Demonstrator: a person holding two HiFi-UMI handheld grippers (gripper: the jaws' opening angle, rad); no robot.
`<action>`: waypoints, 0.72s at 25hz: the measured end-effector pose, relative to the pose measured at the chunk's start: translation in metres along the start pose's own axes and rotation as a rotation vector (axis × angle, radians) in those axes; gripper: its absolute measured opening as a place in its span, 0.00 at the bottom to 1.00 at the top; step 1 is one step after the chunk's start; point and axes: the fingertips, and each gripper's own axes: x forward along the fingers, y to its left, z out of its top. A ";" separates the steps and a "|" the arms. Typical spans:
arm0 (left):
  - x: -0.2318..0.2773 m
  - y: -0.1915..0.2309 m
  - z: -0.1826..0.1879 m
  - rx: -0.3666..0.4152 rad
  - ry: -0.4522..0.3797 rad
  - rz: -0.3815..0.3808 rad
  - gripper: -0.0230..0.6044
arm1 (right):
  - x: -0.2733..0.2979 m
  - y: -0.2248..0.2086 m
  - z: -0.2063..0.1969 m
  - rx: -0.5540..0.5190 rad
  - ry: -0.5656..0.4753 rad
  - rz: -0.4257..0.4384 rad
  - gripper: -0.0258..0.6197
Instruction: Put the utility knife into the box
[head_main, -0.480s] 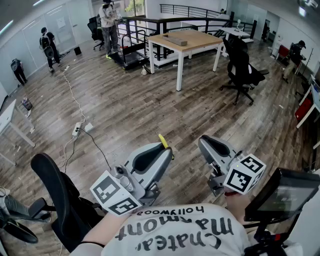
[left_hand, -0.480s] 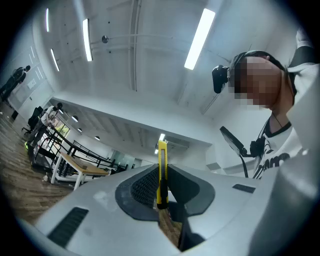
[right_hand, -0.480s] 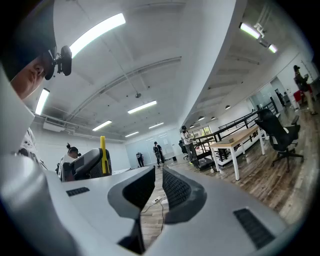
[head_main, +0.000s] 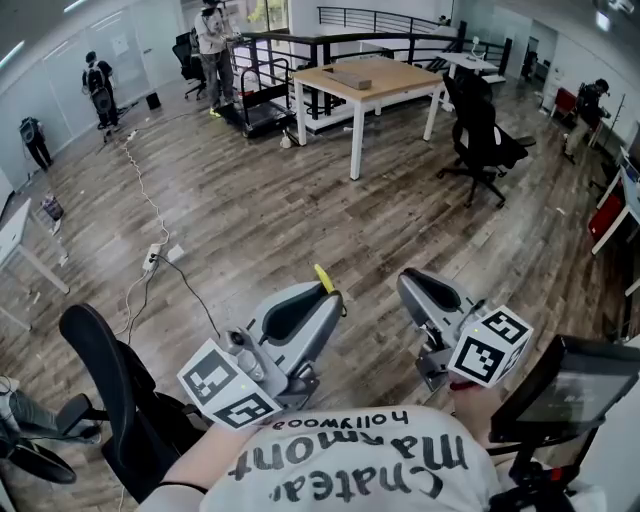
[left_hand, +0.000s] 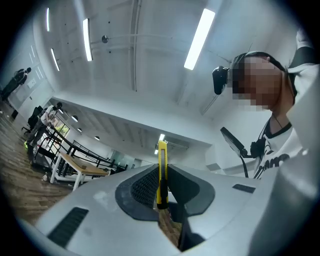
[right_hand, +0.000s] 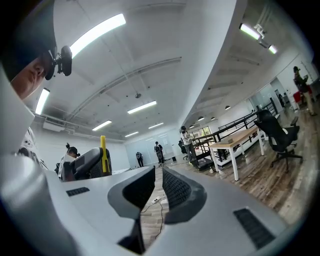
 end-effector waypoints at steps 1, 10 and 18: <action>0.000 0.001 0.000 0.000 -0.003 0.004 0.12 | -0.001 -0.001 0.000 -0.002 -0.002 -0.001 0.12; 0.022 -0.001 -0.003 -0.001 -0.009 0.002 0.12 | -0.011 -0.013 0.012 0.007 -0.068 0.051 0.12; 0.027 0.008 -0.001 0.071 -0.089 0.073 0.12 | -0.027 -0.036 0.005 -0.045 -0.072 0.068 0.12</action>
